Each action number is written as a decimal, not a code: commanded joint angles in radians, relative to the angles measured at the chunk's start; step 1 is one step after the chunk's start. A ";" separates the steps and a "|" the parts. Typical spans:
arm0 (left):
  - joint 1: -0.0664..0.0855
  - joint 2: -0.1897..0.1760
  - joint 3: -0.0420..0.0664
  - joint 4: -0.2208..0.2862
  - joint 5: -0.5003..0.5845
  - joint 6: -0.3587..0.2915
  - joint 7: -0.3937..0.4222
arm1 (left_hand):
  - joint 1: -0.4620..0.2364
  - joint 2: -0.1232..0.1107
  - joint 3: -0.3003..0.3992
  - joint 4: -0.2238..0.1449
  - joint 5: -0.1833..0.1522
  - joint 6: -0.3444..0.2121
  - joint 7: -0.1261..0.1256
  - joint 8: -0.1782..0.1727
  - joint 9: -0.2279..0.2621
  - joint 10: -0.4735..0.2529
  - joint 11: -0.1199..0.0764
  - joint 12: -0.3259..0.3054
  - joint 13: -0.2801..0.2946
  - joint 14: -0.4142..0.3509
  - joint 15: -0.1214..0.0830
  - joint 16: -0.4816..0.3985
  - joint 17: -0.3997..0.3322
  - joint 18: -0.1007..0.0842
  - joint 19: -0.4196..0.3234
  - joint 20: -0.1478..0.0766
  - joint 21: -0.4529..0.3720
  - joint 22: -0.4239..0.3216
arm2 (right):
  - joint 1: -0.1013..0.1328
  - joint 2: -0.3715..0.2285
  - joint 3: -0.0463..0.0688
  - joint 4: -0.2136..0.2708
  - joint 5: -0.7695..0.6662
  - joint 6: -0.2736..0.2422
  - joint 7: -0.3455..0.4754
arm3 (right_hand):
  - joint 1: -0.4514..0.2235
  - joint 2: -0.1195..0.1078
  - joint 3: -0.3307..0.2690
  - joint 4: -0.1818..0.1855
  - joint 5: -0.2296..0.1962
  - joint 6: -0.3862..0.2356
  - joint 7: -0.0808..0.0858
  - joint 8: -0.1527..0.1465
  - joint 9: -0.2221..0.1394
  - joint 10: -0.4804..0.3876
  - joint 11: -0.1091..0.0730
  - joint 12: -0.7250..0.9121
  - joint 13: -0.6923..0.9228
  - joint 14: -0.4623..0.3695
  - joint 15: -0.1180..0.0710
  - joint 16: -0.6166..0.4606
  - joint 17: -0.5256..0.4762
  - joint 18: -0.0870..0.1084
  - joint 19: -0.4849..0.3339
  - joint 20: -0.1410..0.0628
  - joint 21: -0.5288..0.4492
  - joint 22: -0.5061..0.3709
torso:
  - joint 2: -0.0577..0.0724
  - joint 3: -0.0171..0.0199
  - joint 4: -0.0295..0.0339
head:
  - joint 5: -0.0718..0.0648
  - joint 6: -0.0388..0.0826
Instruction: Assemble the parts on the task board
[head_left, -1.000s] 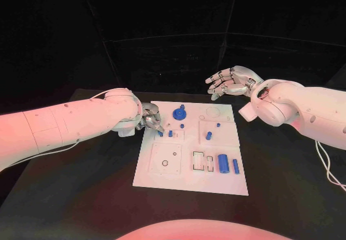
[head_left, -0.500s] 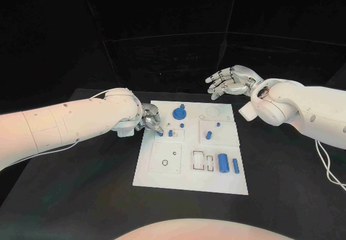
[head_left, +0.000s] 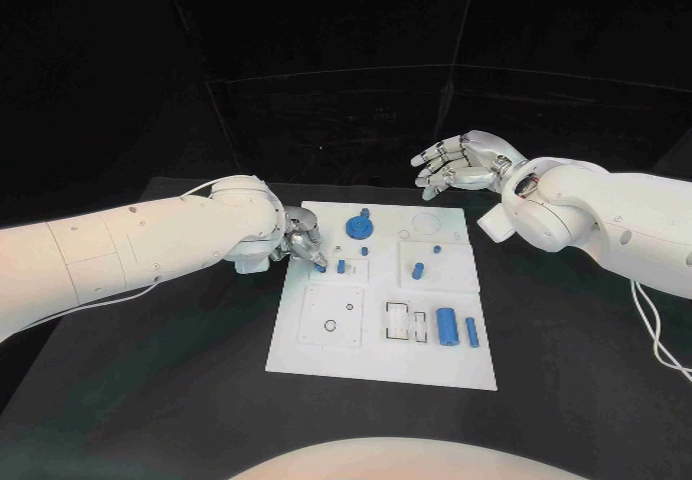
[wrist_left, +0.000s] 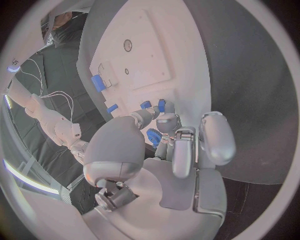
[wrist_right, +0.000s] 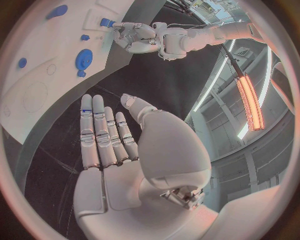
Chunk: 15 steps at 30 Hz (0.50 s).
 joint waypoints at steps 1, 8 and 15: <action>-0.001 0.004 -0.002 -0.009 0.013 0.025 -0.016 | -0.005 0.007 0.123 -0.110 0.005 -0.001 -0.004 0.006 0.001 0.006 0.002 -0.004 -0.002 0.104 -0.008 0.003 0.263 0.004 0.009 -0.006 0.001 -0.002 | 0.002 0.002 0.001 -0.002 0.000 0.008 0.009 | 0.005 0.003 0.000 -0.004 0.006 -0.008 0.092 0.003 0.002 -0.007 0.001 0.004 -0.001 -0.008 0.000 0.006 -0.001 -0.007 0.009 -0.001 -0.006 -0.001 | 0.000 0.0008 -0.0013 | -0.001 0.001; -0.001 0.020 -0.002 -0.030 0.030 0.032 -0.024 | -0.019 0.015 0.125 -0.095 0.005 -0.003 -0.004 0.008 0.001 0.005 0.002 -0.007 -0.005 0.104 -0.008 0.003 0.263 0.004 0.008 -0.006 -0.002 -0.005 | 0.002 0.003 0.001 -0.002 0.000 0.008 0.010 | 0.005 0.003 0.000 -0.004 0.006 -0.008 0.092 0.003 0.002 -0.007 0.001 0.004 -0.001 -0.008 0.000 0.006 -0.001 -0.007 0.009 -0.001 -0.006 -0.001 | 0.000 0.0009 -0.0005 | -0.001 0.001; -0.001 0.033 -0.002 -0.045 0.033 0.033 -0.027 | -0.022 0.017 0.126 -0.092 0.005 -0.004 -0.004 0.009 0.001 0.004 0.002 -0.007 -0.006 0.104 -0.008 0.003 0.263 0.005 0.008 -0.006 -0.002 -0.006 | 0.002 0.004 0.001 -0.002 0.000 0.009 0.010 | 0.005 0.003 0.000 -0.004 0.006 -0.008 0.092 0.003 0.002 -0.007 0.001 0.004 -0.001 -0.008 0.000 0.006 -0.001 -0.007 0.009 -0.001 -0.006 -0.001 | 0.000 0.0007 -0.0009 | -0.001 0.001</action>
